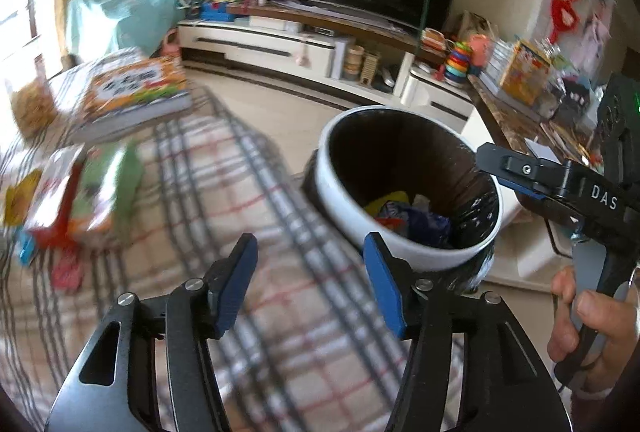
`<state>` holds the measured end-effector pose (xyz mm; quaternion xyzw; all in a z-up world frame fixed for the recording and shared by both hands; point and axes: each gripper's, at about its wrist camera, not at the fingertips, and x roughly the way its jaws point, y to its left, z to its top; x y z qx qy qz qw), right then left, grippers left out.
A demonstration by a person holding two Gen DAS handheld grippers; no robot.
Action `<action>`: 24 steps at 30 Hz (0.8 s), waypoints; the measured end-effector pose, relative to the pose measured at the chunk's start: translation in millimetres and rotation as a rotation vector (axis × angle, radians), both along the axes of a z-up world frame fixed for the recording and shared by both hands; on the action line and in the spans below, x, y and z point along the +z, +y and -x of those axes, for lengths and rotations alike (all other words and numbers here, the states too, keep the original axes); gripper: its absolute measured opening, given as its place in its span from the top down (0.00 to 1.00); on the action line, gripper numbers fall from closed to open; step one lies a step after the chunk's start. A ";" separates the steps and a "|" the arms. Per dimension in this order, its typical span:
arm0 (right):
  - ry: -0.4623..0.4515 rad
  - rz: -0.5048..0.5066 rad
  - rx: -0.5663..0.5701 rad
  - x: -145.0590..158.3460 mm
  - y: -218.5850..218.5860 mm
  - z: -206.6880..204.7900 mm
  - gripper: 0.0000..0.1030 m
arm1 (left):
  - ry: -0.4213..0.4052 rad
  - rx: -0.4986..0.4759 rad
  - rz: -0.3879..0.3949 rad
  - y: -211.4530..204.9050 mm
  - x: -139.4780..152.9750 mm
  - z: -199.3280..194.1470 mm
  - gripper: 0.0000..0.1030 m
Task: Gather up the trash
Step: 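Move both grippers back to the table toward the foil snack bag and green carton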
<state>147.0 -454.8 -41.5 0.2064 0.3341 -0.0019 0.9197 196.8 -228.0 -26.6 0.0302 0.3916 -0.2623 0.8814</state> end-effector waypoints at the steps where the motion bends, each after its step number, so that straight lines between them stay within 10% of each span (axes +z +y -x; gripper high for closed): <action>1: -0.004 -0.005 0.013 0.5 7.2 0.7 0.16 | 0.002 0.017 0.005 9.5 -0.6 2.6 0.44; 24: 0.049 -0.050 0.249 -23.9 147.0 -11.1 0.15 | 0.054 0.341 0.051 172.9 -24.6 33.1 0.42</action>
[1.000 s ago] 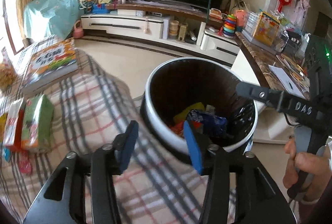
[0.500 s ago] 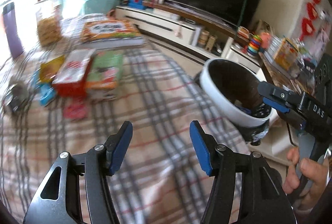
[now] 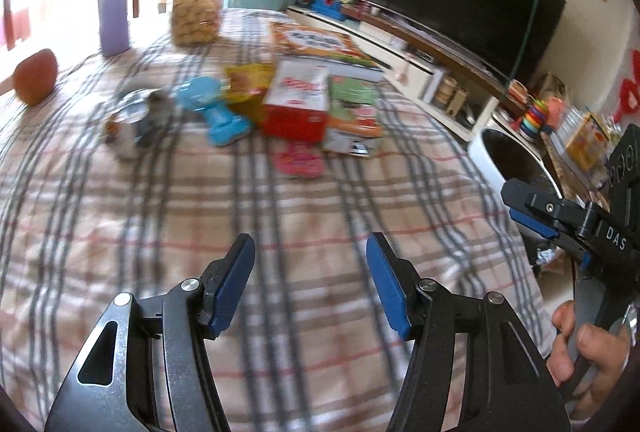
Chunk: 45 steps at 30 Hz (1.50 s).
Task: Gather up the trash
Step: 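Move both grippers back to the table toward the foil snack bag and green carton, then grasp the white foil snack bag with the left gripper while the right gripper grasps the green milk carton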
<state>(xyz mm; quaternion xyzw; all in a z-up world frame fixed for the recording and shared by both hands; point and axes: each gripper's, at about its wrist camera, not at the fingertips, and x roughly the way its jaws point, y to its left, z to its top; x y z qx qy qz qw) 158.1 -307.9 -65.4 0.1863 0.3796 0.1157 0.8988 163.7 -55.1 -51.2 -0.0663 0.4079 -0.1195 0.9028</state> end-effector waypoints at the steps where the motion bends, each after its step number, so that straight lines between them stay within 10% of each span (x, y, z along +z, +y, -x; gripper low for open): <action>1: 0.001 0.001 0.007 -0.9 5.1 -1.3 0.15 | 0.003 0.018 0.003 7.9 -1.0 0.3 0.42; 45: 0.009 0.127 0.082 -22.4 111.0 -105.1 0.17 | -0.029 0.219 -0.096 119.2 -8.4 -92.1 0.31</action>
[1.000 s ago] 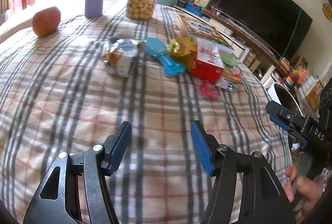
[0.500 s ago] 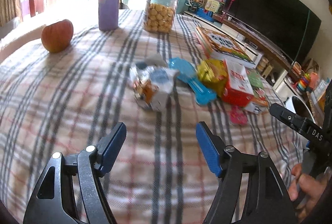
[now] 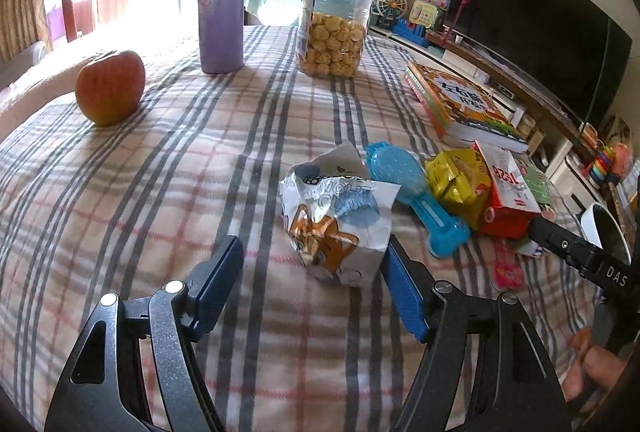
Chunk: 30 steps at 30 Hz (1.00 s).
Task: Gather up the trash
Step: 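Grasp the white foil snack bag with the left gripper while the right gripper grasps the green milk carton, then carry the foil bag and green carton in both grippers over the trash bin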
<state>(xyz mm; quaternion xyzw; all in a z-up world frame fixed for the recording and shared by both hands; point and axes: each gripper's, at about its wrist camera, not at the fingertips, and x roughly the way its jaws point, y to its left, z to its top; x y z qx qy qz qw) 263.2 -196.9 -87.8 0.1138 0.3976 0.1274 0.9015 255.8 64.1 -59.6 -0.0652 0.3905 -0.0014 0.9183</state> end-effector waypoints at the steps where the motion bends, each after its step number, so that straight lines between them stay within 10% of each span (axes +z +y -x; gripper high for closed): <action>1: 0.002 0.006 -0.002 -1.4 1.1 -3.0 0.17 | 0.000 -0.002 0.002 0.4 -0.7 -1.9 0.32; 13: 0.016 -0.020 0.014 -5.5 -5.3 -9.9 0.39 | 0.011 -0.054 0.005 -10.1 -5.6 -9.1 0.72; 30: 0.065 -0.035 0.046 3.8 -55.5 57.3 0.46 | 0.011 -0.196 0.086 -61.7 1.6 54.2 0.75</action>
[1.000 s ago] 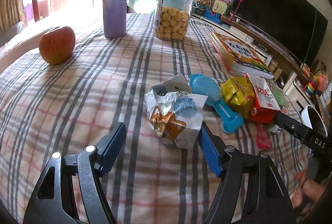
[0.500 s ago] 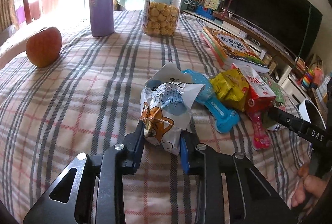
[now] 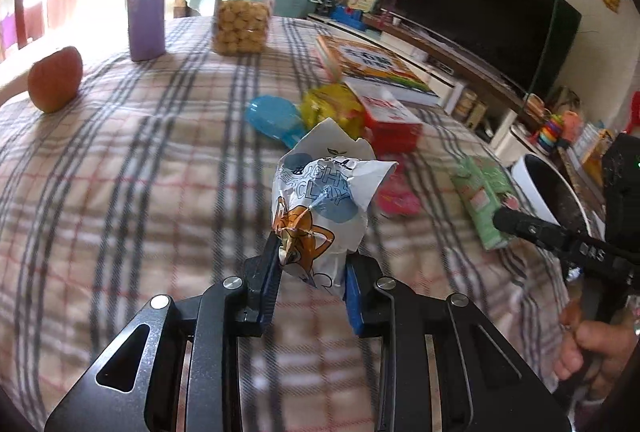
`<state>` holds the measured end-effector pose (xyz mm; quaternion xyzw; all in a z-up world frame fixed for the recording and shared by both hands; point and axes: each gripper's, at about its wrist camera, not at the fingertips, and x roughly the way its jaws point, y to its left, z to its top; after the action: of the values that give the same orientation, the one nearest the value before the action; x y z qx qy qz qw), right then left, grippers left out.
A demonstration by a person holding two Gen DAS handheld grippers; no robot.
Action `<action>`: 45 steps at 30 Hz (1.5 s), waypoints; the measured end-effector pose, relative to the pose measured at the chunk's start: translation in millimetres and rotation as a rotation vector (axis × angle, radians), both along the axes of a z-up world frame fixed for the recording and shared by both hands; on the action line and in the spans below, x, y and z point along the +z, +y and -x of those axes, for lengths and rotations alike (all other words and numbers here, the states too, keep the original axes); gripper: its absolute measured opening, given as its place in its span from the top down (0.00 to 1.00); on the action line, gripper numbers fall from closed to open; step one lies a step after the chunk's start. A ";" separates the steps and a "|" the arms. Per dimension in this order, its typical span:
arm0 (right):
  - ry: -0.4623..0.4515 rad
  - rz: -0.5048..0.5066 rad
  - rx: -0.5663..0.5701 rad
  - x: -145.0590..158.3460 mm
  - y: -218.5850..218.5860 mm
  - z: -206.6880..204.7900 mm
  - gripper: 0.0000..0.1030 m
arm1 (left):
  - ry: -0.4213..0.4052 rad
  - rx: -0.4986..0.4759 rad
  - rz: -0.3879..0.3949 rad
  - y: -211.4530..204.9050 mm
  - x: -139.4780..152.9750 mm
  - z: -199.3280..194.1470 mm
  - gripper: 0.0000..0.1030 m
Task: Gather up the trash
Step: 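Carry the foil bag and green carton in both grippers over the trash bin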
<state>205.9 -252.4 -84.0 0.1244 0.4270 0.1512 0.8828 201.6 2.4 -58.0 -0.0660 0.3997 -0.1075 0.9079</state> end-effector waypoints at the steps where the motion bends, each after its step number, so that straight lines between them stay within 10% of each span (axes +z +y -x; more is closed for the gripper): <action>1: 0.004 0.000 -0.010 -0.4 -1.4 -1.4 0.45 | 0.003 -0.004 0.002 -2.8 -0.2 2.1 0.75; 7: -0.007 0.024 -0.044 -1.8 7.4 -21.1 0.33 | 0.001 -0.024 -0.005 -13.3 3.5 13.9 0.75; 12: -0.003 0.047 -0.035 -10.5 10.3 -23.4 0.51 | -0.009 -0.043 -0.009 -23.1 8.7 22.3 0.75; 45: -0.096 -0.070 -0.279 34.7 -155.5 77.1 0.51 | -0.038 -0.389 -0.003 -192.8 30.2 33.9 0.75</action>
<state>128.8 -407.8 -49.4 0.2058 0.3576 0.0476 0.9097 167.7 -190.4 -27.8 0.0162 0.3877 -0.2817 0.8776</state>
